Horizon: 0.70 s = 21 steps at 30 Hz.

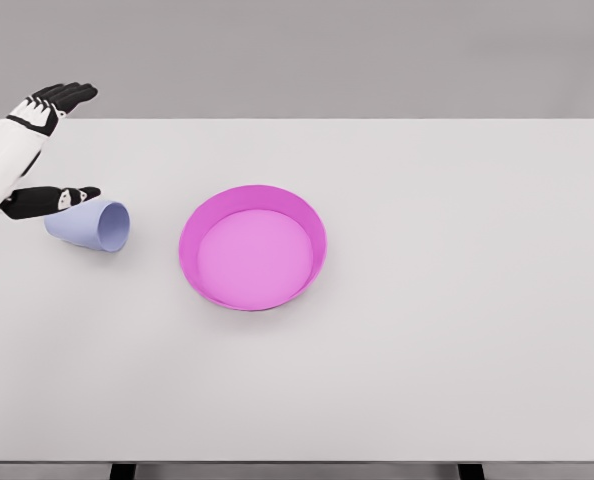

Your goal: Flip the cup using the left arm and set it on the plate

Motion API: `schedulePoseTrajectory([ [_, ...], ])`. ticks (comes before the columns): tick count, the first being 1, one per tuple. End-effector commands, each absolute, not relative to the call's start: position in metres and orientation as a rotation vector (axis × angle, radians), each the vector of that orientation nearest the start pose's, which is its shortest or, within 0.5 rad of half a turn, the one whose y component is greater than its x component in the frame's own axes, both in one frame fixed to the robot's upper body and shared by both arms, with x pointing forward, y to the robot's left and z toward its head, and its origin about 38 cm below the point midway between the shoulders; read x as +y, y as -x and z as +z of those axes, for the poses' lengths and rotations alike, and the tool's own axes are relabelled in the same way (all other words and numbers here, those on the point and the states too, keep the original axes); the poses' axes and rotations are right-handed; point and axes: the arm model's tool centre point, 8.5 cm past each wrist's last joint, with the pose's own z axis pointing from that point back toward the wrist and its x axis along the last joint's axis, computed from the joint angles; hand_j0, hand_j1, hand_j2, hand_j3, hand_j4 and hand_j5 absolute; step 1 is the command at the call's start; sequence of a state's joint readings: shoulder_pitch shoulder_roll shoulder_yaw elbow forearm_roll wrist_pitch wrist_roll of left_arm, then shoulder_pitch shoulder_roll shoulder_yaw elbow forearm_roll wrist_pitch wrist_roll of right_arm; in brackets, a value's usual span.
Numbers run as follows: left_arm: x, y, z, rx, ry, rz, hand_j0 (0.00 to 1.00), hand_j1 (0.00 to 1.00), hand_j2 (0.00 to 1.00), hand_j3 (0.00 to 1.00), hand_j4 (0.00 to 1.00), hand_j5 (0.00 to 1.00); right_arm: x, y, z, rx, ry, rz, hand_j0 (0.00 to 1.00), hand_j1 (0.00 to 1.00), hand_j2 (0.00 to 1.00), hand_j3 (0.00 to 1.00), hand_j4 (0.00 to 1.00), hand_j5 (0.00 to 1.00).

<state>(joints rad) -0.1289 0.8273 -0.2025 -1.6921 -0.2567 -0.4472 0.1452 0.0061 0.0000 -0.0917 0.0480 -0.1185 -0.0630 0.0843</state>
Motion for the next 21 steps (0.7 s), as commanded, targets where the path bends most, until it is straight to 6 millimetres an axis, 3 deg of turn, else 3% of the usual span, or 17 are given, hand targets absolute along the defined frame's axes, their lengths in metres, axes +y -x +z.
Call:
schedulePoseTrajectory([
  [1, 0.353, -0.368, 0.235, -2.011, -0.643, -1.180, 1.00, 1.00, 1.00, 1.00, 1.00, 1.00, -0.264, 0.013, -0.261, -0.028, 0.011, -0.205, 1.00, 1.00, 1.00, 1.00, 1.00, 1.00],
  [10, 0.361, -0.367, 0.239, -1.980, -0.668, -1.227, 1.00, 1.00, 1.00, 1.00, 1.00, 1.00, -0.264, 0.014, -0.261, -0.025, 0.009, -0.209, 1.00, 1.00, 1.00, 1.00, 1.00, 1.00],
  [14, 0.372, -0.364, 0.244, -1.917, -0.717, -1.345, 1.00, 1.00, 1.00, 1.00, 1.00, 1.00, -0.264, 0.014, -0.261, -0.025, 0.009, -0.209, 1.00, 1.00, 1.00, 1.00, 1.00, 1.00],
  [17, 0.366, -0.362, 0.235, -1.896, -0.681, -1.383, 1.00, 1.00, 1.00, 1.00, 1.00, 1.00, -0.264, 0.014, -0.261, -0.024, 0.009, -0.209, 1.00, 1.00, 1.00, 1.00, 1.00, 1.00],
  [21, 0.368, -0.361, 0.238, -1.883, -0.684, -1.414, 1.00, 1.00, 1.00, 1.00, 1.00, 1.00, -0.264, 0.014, -0.261, -0.024, 0.009, -0.209, 1.00, 1.00, 1.00, 1.00, 1.00, 1.00],
])
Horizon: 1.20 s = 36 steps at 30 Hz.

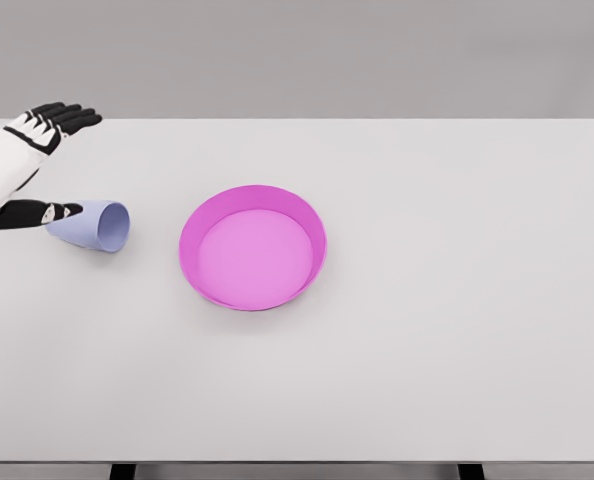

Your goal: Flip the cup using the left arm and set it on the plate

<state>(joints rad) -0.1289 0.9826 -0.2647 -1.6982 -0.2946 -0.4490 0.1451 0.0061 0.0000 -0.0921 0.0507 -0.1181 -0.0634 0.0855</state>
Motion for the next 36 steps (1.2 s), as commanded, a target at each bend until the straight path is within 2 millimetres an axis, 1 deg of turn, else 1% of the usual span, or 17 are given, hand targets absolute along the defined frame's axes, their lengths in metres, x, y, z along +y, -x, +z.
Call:
schedulePoseTrajectory([
  [1, 0.369, -0.361, 0.238, -1.879, -0.687, -1.414, 1.00, 1.00, 1.00, 1.00, 1.00, 1.00, -0.264, 0.014, -0.261, -0.024, 0.009, -0.209, 1.00, 1.00, 1.00, 1.00, 1.00, 1.00],
  [2, 0.370, -0.360, 0.239, -1.874, -0.689, -1.422, 1.00, 1.00, 1.00, 1.00, 1.00, 1.00, -0.264, 0.014, -0.261, -0.024, 0.009, -0.209, 1.00, 1.00, 1.00, 1.00, 1.00, 1.00],
  [4, 0.366, -0.359, 0.231, -1.859, -0.658, -1.434, 1.00, 1.00, 1.00, 1.00, 1.00, 1.00, -0.264, 0.014, -0.261, -0.024, 0.009, -0.209, 1.00, 1.00, 1.00, 1.00, 1.00, 1.00],
  [9, 0.366, -0.357, 0.229, -1.853, -0.641, -1.437, 1.00, 1.00, 1.00, 1.00, 1.00, 1.00, -0.264, 0.014, -0.261, -0.025, 0.009, -0.209, 1.00, 1.00, 1.00, 1.00, 1.00, 1.00],
  [11, 0.376, -0.352, 0.221, -1.768, -0.602, -1.493, 1.00, 1.00, 1.00, 1.00, 1.00, 1.00, -0.264, 0.014, -0.261, -0.024, 0.009, -0.209, 1.00, 1.00, 1.00, 1.00, 1.00, 1.00],
  [13, 0.380, -0.348, 0.215, -1.725, -0.544, -1.478, 1.00, 1.00, 1.00, 1.00, 1.00, 1.00, -0.264, 0.014, -0.261, -0.024, 0.009, -0.209, 1.00, 1.00, 1.00, 1.00, 1.00, 1.00],
  [15, 0.380, -0.348, 0.214, -1.690, -0.524, -1.512, 1.00, 1.00, 1.00, 1.00, 1.00, 1.00, -0.264, 0.014, -0.261, -0.025, 0.009, -0.209, 1.00, 1.00, 1.00, 1.00, 1.00, 1.00],
  [17, 0.389, -0.346, 0.208, -1.473, -0.494, -1.646, 1.00, 1.00, 1.00, 1.00, 1.00, 1.00, -0.264, 0.014, -0.261, -0.024, 0.009, -0.209, 1.00, 1.00, 1.00, 1.00, 1.00, 1.00],
  [19, 0.386, -0.347, 0.203, -1.376, -0.483, -1.675, 1.00, 1.00, 1.00, 1.00, 1.00, 1.00, -0.264, 0.014, -0.261, -0.025, 0.009, -0.209, 1.00, 1.00, 1.00, 1.00, 1.00, 1.00],
  [21, 0.382, -0.348, 0.205, -1.383, -0.483, -1.681, 1.00, 1.00, 1.00, 1.00, 1.00, 1.00, -0.264, 0.014, -0.261, -0.025, 0.009, -0.209, 1.00, 1.00, 1.00, 1.00, 1.00, 1.00],
  [24, 0.381, -0.354, 0.212, -1.410, -0.498, -1.663, 1.00, 1.00, 1.00, 1.00, 1.00, 1.00, -0.264, 0.014, -0.261, -0.025, 0.009, -0.209, 1.00, 1.00, 1.00, 1.00, 1.00, 1.00],
  [26, 0.378, -0.366, 0.213, -1.452, -0.507, -1.611, 1.00, 1.00, 1.00, 1.00, 1.00, 1.00, -0.264, 0.014, -0.261, -0.024, 0.009, -0.209, 1.00, 1.00, 1.00, 1.00, 1.00, 1.00],
  [27, 0.378, -0.367, 0.212, -1.457, -0.507, -1.602, 1.00, 1.00, 1.00, 1.00, 1.00, 1.00, -0.264, 0.014, -0.261, -0.024, 0.009, -0.209, 1.00, 1.00, 1.00, 1.00, 1.00, 1.00],
  [28, 0.376, -0.376, 0.204, -1.460, -0.510, -1.547, 1.00, 1.00, 1.00, 1.00, 1.00, 1.00, -0.264, 0.014, -0.261, -0.022, 0.009, -0.209, 1.00, 1.00, 1.00, 1.00, 1.00, 1.00],
  [29, 0.374, -0.381, 0.198, -1.447, -0.507, -1.510, 1.00, 1.00, 1.00, 1.00, 1.00, 1.00, -0.264, 0.014, -0.261, -0.024, 0.009, -0.209, 1.00, 1.00, 1.00, 1.00, 1.00, 1.00],
  [32, 0.373, -0.385, 0.191, -1.410, -0.473, -1.434, 1.00, 1.00, 1.00, 1.00, 1.00, 1.00, -0.264, 0.014, -0.261, -0.025, 0.009, -0.209, 1.00, 1.00, 1.00, 1.00, 1.00, 1.00],
  [36, 0.375, -0.386, 0.192, -1.406, -0.457, -1.393, 1.00, 1.00, 1.00, 1.00, 1.00, 1.00, -0.264, 0.014, -0.261, -0.024, 0.009, -0.209, 1.00, 1.00, 1.00, 1.00, 1.00, 1.00],
])
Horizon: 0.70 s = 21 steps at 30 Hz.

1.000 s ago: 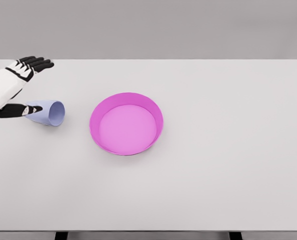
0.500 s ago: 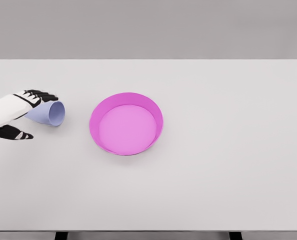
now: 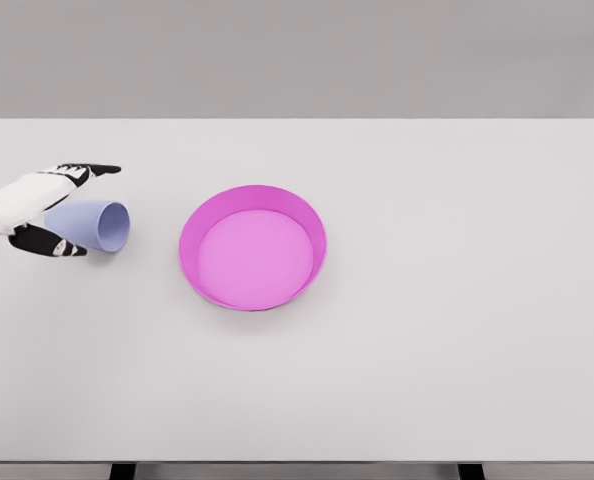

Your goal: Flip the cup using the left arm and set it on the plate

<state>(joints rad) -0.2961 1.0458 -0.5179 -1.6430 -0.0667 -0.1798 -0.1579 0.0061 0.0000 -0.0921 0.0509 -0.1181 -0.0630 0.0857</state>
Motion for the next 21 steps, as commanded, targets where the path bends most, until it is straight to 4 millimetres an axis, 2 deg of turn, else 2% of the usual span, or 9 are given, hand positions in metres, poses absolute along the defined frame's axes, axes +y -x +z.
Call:
schedulePoseTrajectory([
  [1, 0.375, -0.386, 0.193, -1.406, -0.457, -1.392, 1.00, 1.00, 1.00, 1.00, 1.00, 1.00, -0.264, 0.014, -0.261, -0.024, 0.009, -0.209, 1.00, 1.00, 1.00, 1.00, 1.00, 1.00],
  [7, 0.376, -0.385, 0.183, -1.362, -0.457, -1.385, 1.00, 1.00, 1.00, 1.00, 1.00, 1.00, -0.264, 0.014, -0.261, -0.024, 0.009, -0.209, 1.00, 1.00, 1.00, 1.00, 1.00, 1.00],
  [16, 0.398, -0.391, 0.170, -1.260, -0.519, -1.326, 1.00, 1.00, 1.00, 1.00, 1.00, 1.00, -0.264, 0.014, -0.261, -0.024, 0.009, -0.209, 1.00, 1.00, 1.00, 1.00, 1.00, 1.00],
  [19, 0.395, -0.398, 0.169, -1.277, -0.520, -1.304, 1.00, 1.00, 1.00, 1.00, 1.00, 1.00, -0.264, 0.014, -0.261, -0.024, 0.009, -0.209, 1.00, 1.00, 1.00, 1.00, 1.00, 1.00],
  [21, 0.388, -0.401, 0.160, -1.283, -0.515, -1.299, 1.00, 1.00, 1.00, 1.00, 1.00, 1.00, -0.264, 0.014, -0.261, -0.024, 0.009, -0.209, 1.00, 1.00, 1.00, 1.00, 1.00, 1.00],
])
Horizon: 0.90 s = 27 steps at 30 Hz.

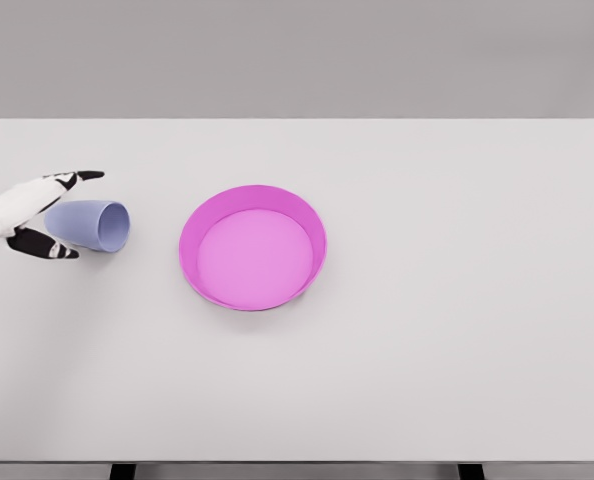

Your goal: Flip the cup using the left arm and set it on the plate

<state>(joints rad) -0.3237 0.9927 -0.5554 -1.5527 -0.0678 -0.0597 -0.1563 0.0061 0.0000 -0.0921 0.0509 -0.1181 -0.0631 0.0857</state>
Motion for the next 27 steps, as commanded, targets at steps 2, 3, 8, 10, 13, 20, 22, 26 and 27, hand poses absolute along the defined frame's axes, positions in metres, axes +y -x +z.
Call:
schedulePoseTrajectory([
  [2, 0.388, -0.404, 0.158, -1.283, -0.519, -1.294, 1.00, 1.00, 1.00, 1.00, 1.00, 1.00, -0.264, 0.014, -0.261, -0.024, 0.009, -0.209, 1.00, 1.00, 1.00, 1.00, 1.00, 1.00],
  [3, 0.385, -0.404, 0.157, -1.288, -0.514, -1.290, 1.00, 1.00, 1.00, 1.00, 1.00, 1.00, -0.264, 0.014, -0.261, -0.022, 0.009, -0.209, 1.00, 1.00, 1.00, 1.00, 1.00, 1.00],
  [8, 0.380, -0.414, 0.150, -1.275, -0.504, -1.297, 1.00, 1.00, 1.00, 1.00, 1.00, 1.00, -0.264, 0.014, -0.261, -0.025, 0.009, -0.209, 1.00, 1.00, 1.00, 1.00, 1.00, 1.00],
  [10, 0.380, -0.414, 0.149, -1.273, -0.503, -1.297, 1.00, 1.00, 1.00, 1.00, 1.00, 1.00, -0.264, 0.014, -0.261, -0.022, 0.009, -0.209, 1.00, 1.00, 1.00, 1.00, 1.00, 1.00],
  [13, 0.380, -0.413, 0.149, -1.272, -0.502, -1.297, 1.00, 1.00, 1.00, 1.00, 1.00, 1.00, -0.264, 0.014, -0.261, -0.024, 0.009, -0.209, 1.00, 1.00, 1.00, 1.00, 1.00, 1.00],
  [20, 0.380, -0.413, 0.144, -1.260, -0.495, -1.299, 1.00, 1.00, 1.00, 1.00, 1.00, 1.00, -0.264, 0.014, -0.261, -0.022, 0.009, -0.209, 1.00, 1.00, 1.00, 1.00, 1.00, 1.00],
  [22, 0.380, -0.413, 0.143, -1.249, -0.498, -1.291, 1.00, 1.00, 1.00, 1.00, 1.00, 1.00, -0.264, 0.014, -0.261, -0.024, 0.009, -0.209, 1.00, 1.00, 1.00, 1.00, 1.00, 1.00],
  [26, 0.377, -0.415, 0.140, -1.235, -0.500, -1.276, 1.00, 1.00, 1.00, 1.00, 1.00, 1.00, -0.264, 0.014, -0.261, -0.024, 0.009, -0.209, 1.00, 1.00, 1.00, 1.00, 1.00, 1.00],
  [27, 0.377, -0.415, 0.140, -1.234, -0.500, -1.275, 1.00, 1.00, 1.00, 1.00, 1.00, 1.00, -0.264, 0.014, -0.261, -0.024, 0.009, -0.209, 1.00, 1.00, 1.00, 1.00, 1.00, 1.00],
])
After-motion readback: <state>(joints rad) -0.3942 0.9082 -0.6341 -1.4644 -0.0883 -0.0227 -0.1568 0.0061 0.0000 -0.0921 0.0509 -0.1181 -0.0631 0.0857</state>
